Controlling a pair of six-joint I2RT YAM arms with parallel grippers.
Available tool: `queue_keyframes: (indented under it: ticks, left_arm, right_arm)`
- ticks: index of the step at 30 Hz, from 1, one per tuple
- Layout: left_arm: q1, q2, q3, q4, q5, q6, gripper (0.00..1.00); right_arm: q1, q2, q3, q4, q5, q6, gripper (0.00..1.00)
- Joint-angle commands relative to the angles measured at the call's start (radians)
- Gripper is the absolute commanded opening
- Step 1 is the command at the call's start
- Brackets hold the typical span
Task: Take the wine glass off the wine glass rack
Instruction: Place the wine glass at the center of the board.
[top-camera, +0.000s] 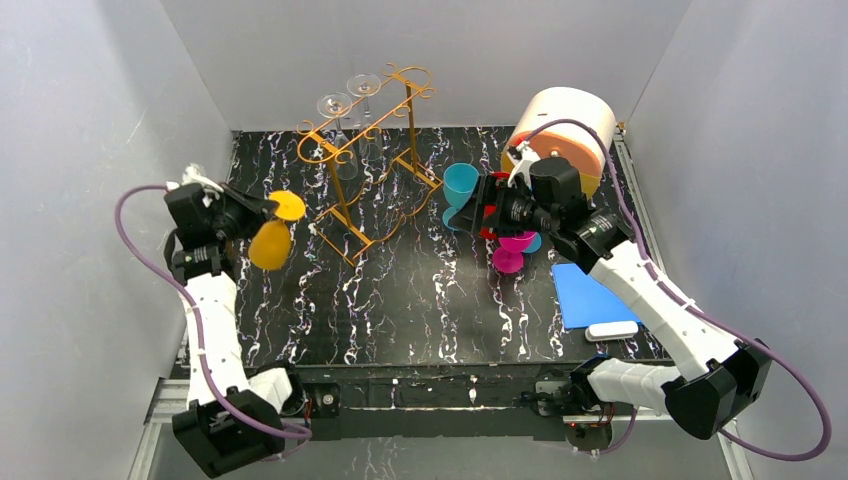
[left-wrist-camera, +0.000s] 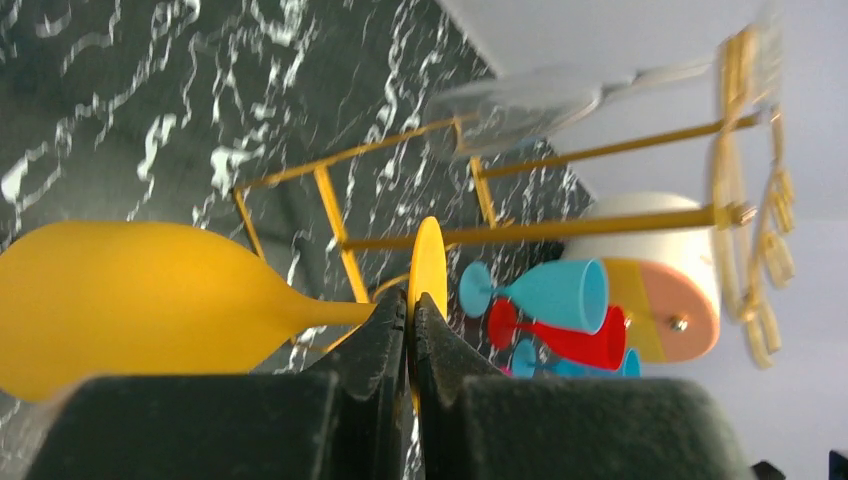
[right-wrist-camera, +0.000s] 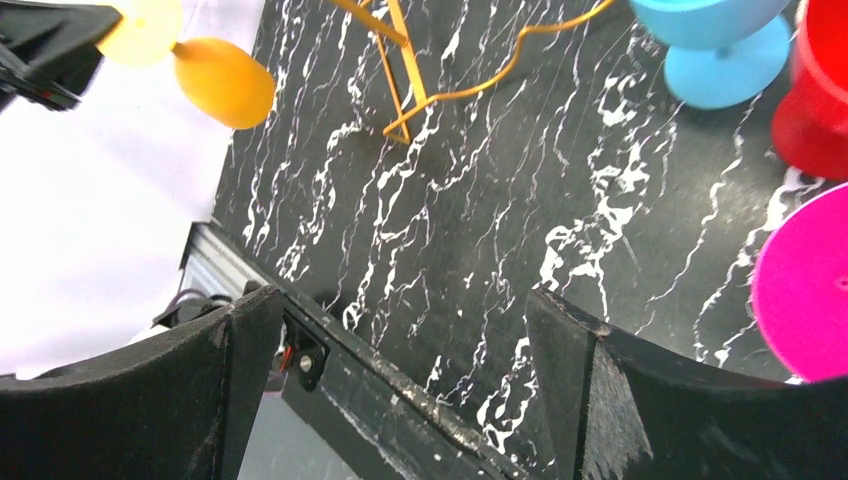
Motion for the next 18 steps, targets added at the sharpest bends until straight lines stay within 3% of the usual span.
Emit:
queue_keyframes:
  ticks: [1, 7, 9, 11, 18]
  left_arm:
    - [-0.034, -0.109, -0.110, -0.041, 0.080, 0.043, 0.00]
    - [-0.154, -0.195, -0.148, -0.139, 0.030, 0.185, 0.00]
    - [-0.208, -0.177, -0.171, -0.132, 0.094, 0.187, 0.00]
    - [-0.301, -0.152, -0.184, -0.092, 0.117, 0.171, 0.00]
    - [-0.644, -0.114, -0.166, -0.057, -0.046, 0.126, 0.00]
  right_arm:
    - [-0.003, -0.039, -0.046, 0.037, -0.097, 0.040, 0.99]
    - [-0.003, -0.059, -0.123, 0.078, -0.179, 0.083, 0.99]
    - [-0.003, -0.074, -0.145, 0.097, -0.200, 0.095, 0.99]
    - [-0.003, -0.092, -0.165, 0.112, -0.211, 0.102, 0.99]
    - [-0.003, -0.153, -0.205, 0.121, -0.195, 0.092, 0.99]
